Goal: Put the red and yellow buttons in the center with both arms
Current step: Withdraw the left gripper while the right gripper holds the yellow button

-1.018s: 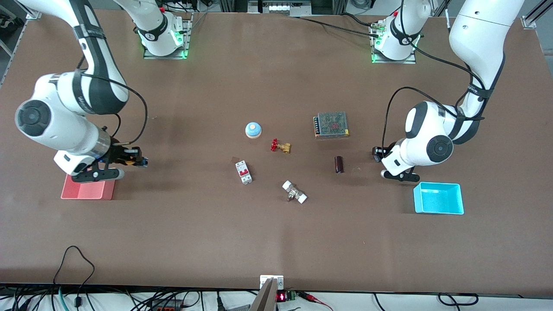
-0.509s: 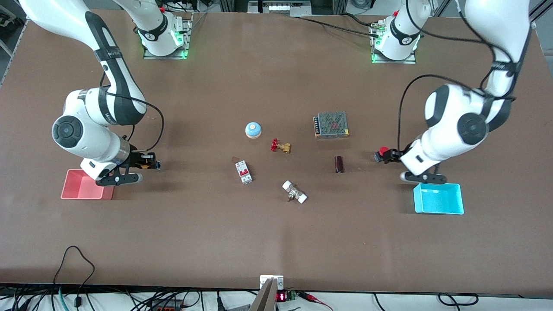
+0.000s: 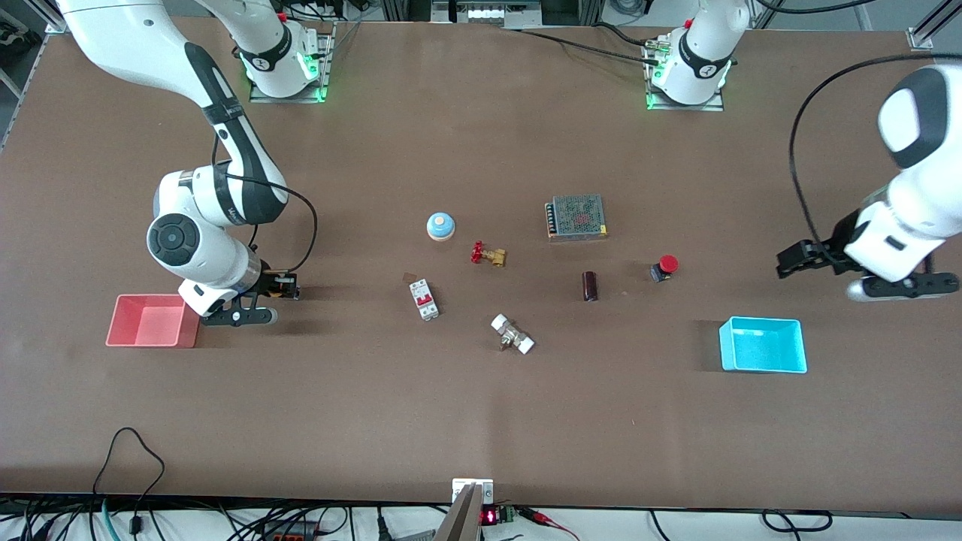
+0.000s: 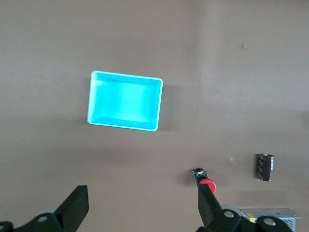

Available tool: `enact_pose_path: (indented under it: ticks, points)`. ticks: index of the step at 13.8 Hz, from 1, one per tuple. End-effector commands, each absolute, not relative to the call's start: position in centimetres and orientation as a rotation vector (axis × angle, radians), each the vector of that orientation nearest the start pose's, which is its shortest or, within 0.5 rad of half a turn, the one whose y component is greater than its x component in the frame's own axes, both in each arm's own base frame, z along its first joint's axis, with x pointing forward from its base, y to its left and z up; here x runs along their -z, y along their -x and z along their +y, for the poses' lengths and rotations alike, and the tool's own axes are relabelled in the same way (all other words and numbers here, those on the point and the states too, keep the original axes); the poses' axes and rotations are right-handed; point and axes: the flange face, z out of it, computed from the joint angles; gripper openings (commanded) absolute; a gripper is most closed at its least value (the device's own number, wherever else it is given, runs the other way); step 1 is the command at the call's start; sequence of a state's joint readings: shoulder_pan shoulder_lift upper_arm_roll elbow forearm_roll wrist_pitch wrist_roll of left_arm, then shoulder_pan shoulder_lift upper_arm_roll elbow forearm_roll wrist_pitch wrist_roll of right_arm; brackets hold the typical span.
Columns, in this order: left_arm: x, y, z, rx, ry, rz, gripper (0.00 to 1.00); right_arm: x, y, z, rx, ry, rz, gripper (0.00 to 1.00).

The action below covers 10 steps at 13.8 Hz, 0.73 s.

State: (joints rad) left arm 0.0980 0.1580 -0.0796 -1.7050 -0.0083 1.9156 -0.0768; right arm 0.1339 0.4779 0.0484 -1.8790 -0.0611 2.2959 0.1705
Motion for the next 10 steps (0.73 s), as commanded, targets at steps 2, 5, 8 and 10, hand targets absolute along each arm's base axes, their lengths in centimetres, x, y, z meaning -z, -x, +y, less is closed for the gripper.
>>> enact_pose_path:
  ticks: [2, 5, 8, 10]
  points:
    - [-56.4, -61.6, 1.9, 0.041, 3.163, -0.160, 1.00, -24.6, -62.0, 11.0, -0.067, 3.185, -0.052, 0.30]
    - [-57.3, -61.3, 3.7, 0.020, 3.162, -0.196, 1.00, -24.3, -62.1, 11.0, -0.065, 3.184, -0.052, 0.30]
    - [-56.9, -61.2, 3.6, 0.008, 3.164, -0.199, 1.00, -23.7, -62.0, 11.0, -0.070, 3.183, -0.052, 0.30]
    - [-56.7, -61.2, 3.5, 0.003, 3.163, -0.196, 1.00, -23.1, -62.1, 10.9, -0.070, 3.183, -0.051, 0.30]
